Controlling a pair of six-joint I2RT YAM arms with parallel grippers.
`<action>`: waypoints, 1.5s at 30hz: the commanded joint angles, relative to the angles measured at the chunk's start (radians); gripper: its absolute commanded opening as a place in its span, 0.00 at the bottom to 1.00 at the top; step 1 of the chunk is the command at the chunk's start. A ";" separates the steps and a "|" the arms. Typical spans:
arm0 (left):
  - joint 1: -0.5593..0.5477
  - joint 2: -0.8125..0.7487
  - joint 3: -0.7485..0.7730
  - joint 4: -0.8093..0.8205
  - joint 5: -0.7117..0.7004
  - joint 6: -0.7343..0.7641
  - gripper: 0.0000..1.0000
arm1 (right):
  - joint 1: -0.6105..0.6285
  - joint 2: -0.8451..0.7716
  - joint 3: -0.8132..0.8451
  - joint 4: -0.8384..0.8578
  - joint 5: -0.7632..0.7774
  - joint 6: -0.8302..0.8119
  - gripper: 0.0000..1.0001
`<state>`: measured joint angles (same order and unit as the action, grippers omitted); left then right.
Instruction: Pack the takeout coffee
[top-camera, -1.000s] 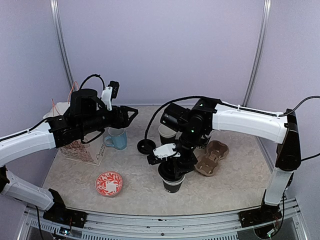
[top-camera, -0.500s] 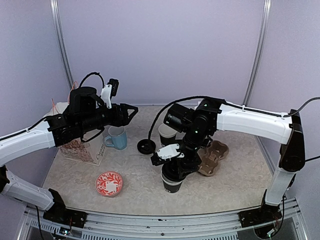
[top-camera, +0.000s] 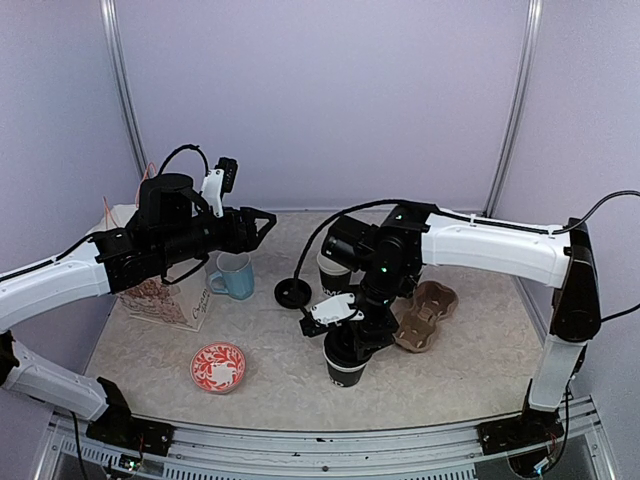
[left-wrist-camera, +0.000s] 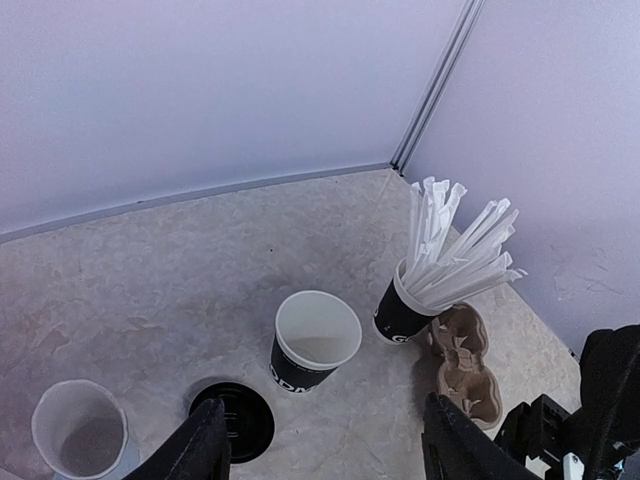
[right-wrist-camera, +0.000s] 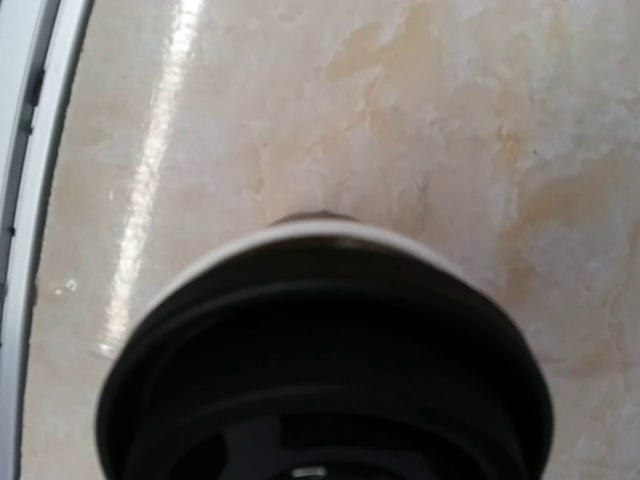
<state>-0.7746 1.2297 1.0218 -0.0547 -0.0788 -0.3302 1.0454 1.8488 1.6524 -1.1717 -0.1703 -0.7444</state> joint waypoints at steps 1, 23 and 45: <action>0.001 -0.009 -0.006 0.006 0.003 0.008 0.64 | 0.013 0.019 0.026 0.009 0.003 -0.009 0.65; 0.006 0.004 -0.014 -0.001 -0.005 -0.010 0.64 | 0.018 0.070 0.076 0.005 0.023 0.041 0.87; -0.178 0.206 0.071 -0.348 0.216 -0.339 0.54 | -0.175 -0.270 -0.311 0.266 -0.211 0.225 0.76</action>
<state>-0.9123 1.4242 1.1137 -0.3397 0.0601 -0.5663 0.8902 1.5875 1.4536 -0.9874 -0.3035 -0.5900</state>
